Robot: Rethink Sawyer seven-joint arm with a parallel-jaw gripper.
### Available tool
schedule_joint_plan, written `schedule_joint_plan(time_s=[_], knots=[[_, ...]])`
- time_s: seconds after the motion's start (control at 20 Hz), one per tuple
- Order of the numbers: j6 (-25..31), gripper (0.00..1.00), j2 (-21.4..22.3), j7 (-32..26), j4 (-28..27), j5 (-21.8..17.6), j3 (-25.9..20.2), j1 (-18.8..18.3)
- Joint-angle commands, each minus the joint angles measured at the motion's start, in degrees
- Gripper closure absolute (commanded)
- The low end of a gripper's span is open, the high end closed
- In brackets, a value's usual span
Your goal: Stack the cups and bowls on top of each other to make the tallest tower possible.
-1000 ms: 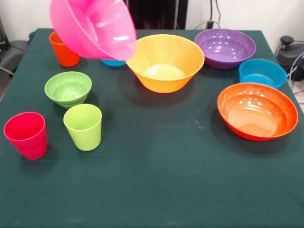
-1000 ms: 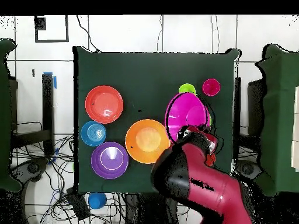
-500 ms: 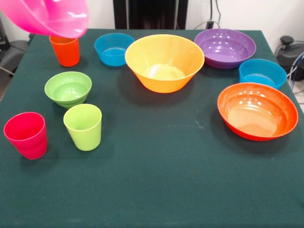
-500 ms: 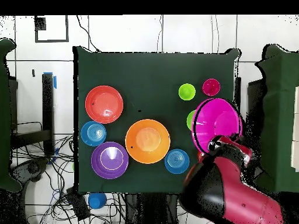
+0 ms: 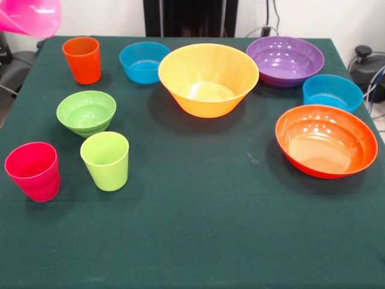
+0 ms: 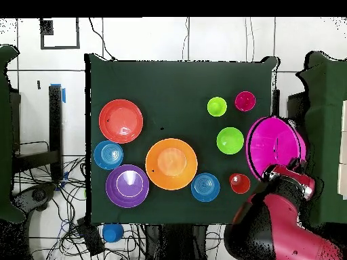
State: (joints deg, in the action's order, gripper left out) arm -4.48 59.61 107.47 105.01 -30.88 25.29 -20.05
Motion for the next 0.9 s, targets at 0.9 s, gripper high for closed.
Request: schedule_joint_plan(time_s=[0.9], knots=[[-45.88, 1.0, -26.44, -2.18, 2.1, 3.38, 8.54, -4.51]])
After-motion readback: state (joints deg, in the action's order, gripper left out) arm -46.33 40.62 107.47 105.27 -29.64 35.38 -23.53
